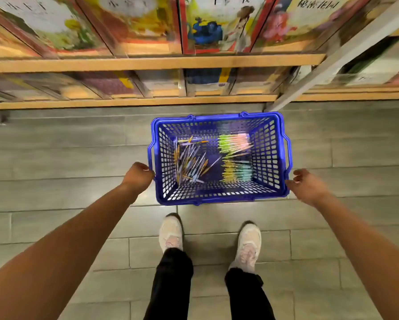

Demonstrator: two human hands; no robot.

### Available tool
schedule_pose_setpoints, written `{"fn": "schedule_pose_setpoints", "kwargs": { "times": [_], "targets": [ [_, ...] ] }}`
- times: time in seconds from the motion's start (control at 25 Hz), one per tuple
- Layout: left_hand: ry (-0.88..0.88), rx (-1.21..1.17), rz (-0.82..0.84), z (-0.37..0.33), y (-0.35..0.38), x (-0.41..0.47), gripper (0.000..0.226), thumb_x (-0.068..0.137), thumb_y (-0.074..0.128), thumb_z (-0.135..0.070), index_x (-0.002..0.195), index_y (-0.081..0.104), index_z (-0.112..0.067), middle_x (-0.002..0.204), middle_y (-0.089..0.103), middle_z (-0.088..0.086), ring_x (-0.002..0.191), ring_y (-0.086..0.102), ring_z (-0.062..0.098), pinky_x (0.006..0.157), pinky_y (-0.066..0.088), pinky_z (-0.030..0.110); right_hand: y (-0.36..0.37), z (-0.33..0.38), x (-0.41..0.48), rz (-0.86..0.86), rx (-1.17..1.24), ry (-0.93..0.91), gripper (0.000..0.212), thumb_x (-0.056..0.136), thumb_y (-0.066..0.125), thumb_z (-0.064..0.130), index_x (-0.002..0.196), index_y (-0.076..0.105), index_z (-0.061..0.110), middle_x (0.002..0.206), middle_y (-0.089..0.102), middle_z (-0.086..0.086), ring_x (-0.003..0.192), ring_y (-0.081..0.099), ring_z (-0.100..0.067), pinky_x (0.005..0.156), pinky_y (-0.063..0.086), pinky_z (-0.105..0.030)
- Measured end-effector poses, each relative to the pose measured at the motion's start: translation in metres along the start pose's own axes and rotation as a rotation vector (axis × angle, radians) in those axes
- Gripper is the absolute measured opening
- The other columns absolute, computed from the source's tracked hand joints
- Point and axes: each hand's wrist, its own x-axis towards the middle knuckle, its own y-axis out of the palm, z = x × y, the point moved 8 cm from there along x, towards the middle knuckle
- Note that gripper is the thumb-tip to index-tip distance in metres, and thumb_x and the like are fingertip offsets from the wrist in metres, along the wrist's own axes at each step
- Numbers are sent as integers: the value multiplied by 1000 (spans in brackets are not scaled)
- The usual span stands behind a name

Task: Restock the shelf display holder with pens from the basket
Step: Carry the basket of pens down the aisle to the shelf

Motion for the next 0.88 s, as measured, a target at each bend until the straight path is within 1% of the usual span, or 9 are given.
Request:
{"fn": "schedule_pose_setpoints", "kwargs": {
  "times": [0.08, 0.2, 0.32, 0.44, 0.56, 0.64, 0.72, 0.8, 0.88],
  "targets": [
    [-16, 21, -110, 7, 3, 27, 47, 89, 67, -23, 131, 51, -9, 111, 59, 12, 99, 58, 32, 81, 48, 42, 7, 2, 29, -90, 52, 3, 59, 94, 66, 29, 143, 45, 3, 138, 58, -19, 123, 58, -36, 98, 44, -38],
    [-28, -28, -176, 16, 13, 60, 74, 88, 73, -28, 149, 34, -11, 114, 52, 7, 97, 51, 25, 80, 42, 37, 15, 8, 67, -178, 158, 35, 60, 90, 72, 31, 137, 48, 4, 134, 60, -19, 121, 59, -37, 96, 45, -39],
    [-24, -123, -127, 31, 37, 94, 60, 87, 75, -21, 138, 45, -8, 117, 63, 10, 92, 64, 27, 78, 54, 40, 23, 0, 103, -280, 230, 109, 62, 86, 76, 38, 133, 53, 4, 132, 60, -20, 121, 58, -37, 101, 46, -42],
    [-10, -249, -131, 43, 56, 116, 41, 85, 78, -15, 120, 57, -7, 111, 69, 12, 94, 70, 32, 88, 59, 48, 35, -18, 137, -258, 375, 178, 56, 85, 78, 37, 127, 59, 6, 125, 66, -15, 112, 65, -34, 101, 51, -44],
    [11, -360, -217, 47, 60, 120, 31, 83, 80, -18, 107, 61, -12, 93, 71, 2, 78, 71, 20, 72, 59, 35, 47, -28, 150, -224, 460, 164, 36, 84, 80, 31, 112, 65, 13, 107, 71, -9, 82, 67, -24, 82, 54, -32],
    [48, -388, -259, 42, 58, 116, 24, 86, 79, -22, 101, 61, -16, 86, 70, -2, 67, 70, 11, 61, 58, 26, 49, -31, 151, -214, 524, 151, 30, 85, 79, 27, 108, 63, 14, 104, 70, -8, 73, 64, -17, 72, 51, -27],
    [95, -404, -290, 31, 51, 105, 18, 89, 77, -25, 96, 61, -20, 83, 71, -4, 59, 70, 4, 53, 56, 22, 47, -32, 141, -198, 557, 163, 32, 87, 76, 25, 113, 64, 9, 108, 71, -10, 82, 68, -24, 76, 56, -32],
    [114, -410, -300, 16, 38, 87, 17, 90, 75, -30, 92, 62, -22, 83, 72, -4, 62, 71, 5, 59, 56, 25, 35, -33, 123, -201, 583, 193, 37, 88, 73, 25, 119, 64, 9, 110, 70, -11, 94, 69, -30, 87, 58, -40],
    [148, -366, -312, -2, 18, 62, 21, 90, 75, -34, 96, 64, -17, 84, 72, -3, 68, 71, 10, 67, 56, 28, 17, -32, 94, -206, 625, 181, 35, 87, 72, 24, 119, 63, 13, 105, 69, -7, 87, 68, -25, 83, 56, -35]
  ]
}}
